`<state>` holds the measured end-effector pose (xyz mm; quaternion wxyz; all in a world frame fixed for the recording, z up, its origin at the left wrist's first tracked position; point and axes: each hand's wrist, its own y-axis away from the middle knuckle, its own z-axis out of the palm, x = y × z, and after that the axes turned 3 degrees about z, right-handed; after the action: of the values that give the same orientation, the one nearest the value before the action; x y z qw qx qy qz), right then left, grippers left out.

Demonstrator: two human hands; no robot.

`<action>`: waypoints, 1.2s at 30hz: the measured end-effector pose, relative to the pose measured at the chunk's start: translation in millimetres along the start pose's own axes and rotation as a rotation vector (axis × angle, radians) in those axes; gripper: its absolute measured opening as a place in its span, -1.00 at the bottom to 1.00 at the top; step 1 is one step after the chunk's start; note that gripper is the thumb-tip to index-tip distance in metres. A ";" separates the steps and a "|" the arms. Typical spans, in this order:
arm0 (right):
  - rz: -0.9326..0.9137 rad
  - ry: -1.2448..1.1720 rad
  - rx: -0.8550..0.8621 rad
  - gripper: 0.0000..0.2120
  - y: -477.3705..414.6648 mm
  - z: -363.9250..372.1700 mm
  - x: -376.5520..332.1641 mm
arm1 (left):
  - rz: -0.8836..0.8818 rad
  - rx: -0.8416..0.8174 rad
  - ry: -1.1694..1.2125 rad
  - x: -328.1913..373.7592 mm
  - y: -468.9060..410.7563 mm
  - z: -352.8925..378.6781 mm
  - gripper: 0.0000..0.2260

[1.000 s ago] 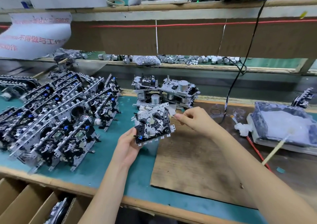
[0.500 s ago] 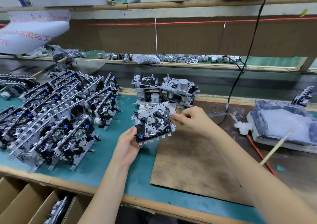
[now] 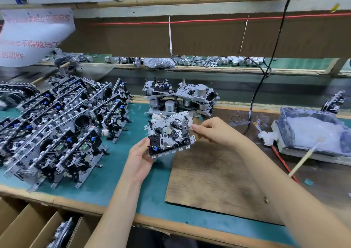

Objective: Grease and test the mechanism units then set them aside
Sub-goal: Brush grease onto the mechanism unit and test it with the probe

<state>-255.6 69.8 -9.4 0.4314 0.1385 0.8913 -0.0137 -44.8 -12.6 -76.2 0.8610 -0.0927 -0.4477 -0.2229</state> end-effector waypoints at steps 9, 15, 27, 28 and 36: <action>-0.343 0.482 0.176 -0.11 9.4 10.0 -34.3 | 0.023 -0.016 -0.060 -0.6 -1.2 1.4 -0.75; -0.393 0.959 0.030 0.17 1.0 39.5 -51.9 | 0.037 -0.045 -0.074 0.4 2.0 3.1 -0.70; -0.335 0.670 0.088 -0.20 15.2 13.2 -55.5 | 0.037 -0.086 -0.100 -1.2 0.7 4.9 -0.75; -0.307 0.620 0.160 -0.34 17.0 5.7 -54.4 | 0.035 -0.084 -0.097 -1.7 0.4 4.2 -0.75; 0.170 0.788 0.239 -0.67 59.4 -37.6 -21.2 | 0.007 -0.053 -0.104 -8.8 -4.6 2.3 -0.62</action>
<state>-256.5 127.3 36.2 0.0379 0.2551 0.9658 -0.0272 -53.0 -13.2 -82.2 0.8345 -0.1287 -0.4855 -0.2266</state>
